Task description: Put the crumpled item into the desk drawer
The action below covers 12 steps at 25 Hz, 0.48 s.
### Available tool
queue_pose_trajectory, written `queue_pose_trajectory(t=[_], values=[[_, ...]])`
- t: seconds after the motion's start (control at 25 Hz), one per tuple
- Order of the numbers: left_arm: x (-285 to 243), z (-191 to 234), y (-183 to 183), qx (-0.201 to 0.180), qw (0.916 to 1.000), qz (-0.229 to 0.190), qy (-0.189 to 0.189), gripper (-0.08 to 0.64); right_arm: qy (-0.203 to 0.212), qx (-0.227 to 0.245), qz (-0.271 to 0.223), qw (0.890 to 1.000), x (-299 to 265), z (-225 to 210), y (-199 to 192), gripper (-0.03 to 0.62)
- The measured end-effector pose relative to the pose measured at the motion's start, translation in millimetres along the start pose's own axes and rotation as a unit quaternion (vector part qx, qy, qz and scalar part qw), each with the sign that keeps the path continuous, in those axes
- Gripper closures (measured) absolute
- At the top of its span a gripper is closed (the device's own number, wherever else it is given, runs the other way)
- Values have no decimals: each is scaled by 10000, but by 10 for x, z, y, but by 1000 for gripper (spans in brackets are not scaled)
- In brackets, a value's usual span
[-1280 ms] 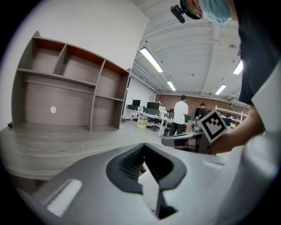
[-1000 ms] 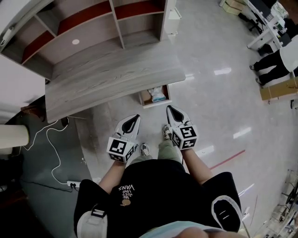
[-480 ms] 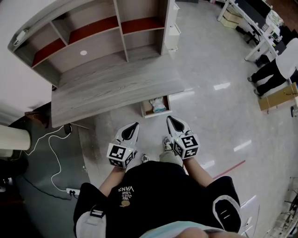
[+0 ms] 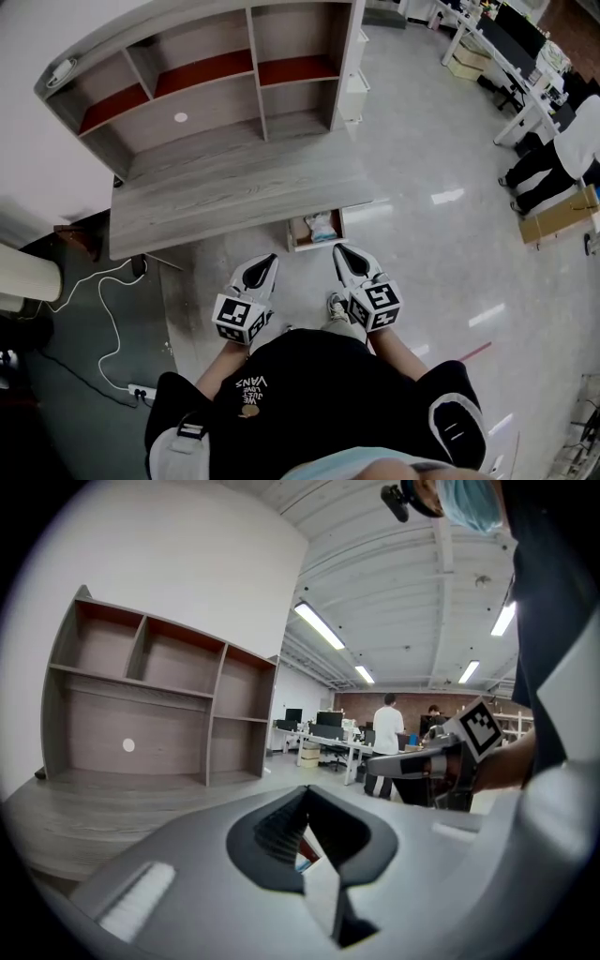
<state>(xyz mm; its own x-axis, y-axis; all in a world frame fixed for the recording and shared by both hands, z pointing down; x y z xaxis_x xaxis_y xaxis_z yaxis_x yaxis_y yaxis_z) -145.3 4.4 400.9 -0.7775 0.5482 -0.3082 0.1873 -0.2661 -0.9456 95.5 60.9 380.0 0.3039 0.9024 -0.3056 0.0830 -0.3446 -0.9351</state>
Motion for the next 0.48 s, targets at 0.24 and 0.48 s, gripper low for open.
queue_pose_trajectory(t=[0.24, 0.48], values=[[38, 32, 31, -38, 9999, -22, 92, 507, -24, 30, -81, 10000, 23, -11, 46, 589], [41, 24, 44, -23, 9999, -24, 102, 507, -56, 73, -171, 9998, 41, -14, 109, 589]])
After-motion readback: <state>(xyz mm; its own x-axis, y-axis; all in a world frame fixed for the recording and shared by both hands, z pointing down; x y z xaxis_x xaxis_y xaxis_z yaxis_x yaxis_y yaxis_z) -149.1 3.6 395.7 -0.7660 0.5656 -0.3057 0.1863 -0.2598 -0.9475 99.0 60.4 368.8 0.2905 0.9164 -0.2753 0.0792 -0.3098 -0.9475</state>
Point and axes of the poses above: the fingertips, and each gripper's own axes: x backward along the fingers, z to its left, y out of its top, the point moved 9 cm from there along x, backward along the fingers, and after that the axes turned 5 degrees about z, right-handed, at the moved point
